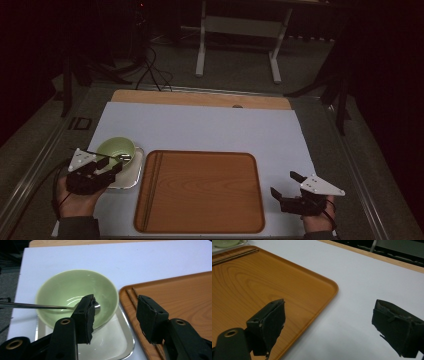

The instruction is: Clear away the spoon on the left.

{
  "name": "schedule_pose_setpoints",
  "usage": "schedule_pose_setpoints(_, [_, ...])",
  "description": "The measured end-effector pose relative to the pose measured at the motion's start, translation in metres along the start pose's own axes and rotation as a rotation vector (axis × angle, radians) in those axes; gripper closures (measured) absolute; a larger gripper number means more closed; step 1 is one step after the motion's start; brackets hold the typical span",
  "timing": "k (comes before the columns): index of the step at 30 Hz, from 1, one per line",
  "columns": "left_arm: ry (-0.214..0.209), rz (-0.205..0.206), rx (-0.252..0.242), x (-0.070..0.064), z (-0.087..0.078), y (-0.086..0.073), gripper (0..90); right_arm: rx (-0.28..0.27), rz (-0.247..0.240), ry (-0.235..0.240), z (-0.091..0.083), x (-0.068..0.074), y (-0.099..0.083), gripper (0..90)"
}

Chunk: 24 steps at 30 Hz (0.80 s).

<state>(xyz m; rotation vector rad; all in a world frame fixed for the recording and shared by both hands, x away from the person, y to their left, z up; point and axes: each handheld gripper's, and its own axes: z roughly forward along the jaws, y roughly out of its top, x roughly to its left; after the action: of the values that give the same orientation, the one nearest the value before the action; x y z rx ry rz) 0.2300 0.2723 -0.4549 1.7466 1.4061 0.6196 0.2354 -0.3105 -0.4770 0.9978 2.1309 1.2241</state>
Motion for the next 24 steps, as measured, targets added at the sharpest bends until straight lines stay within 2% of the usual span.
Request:
schedule_pose_setpoints(9, [0.048,-0.046,0.023,0.021,-0.003,-0.005,48.2,0.002,0.002,-0.002,0.001,0.000,0.000,10.9])
schedule_pose_setpoints(14, [0.075,-0.061,0.019,0.030,-0.003,-0.008,48.3,0.003,0.002,-0.001,0.001,0.000,0.000,10.9])
schedule_pose_setpoints(24, [0.131,-0.105,0.055,0.047,0.005,-0.012,48.3,0.005,0.003,-0.001,0.001,0.000,0.000,10.9])
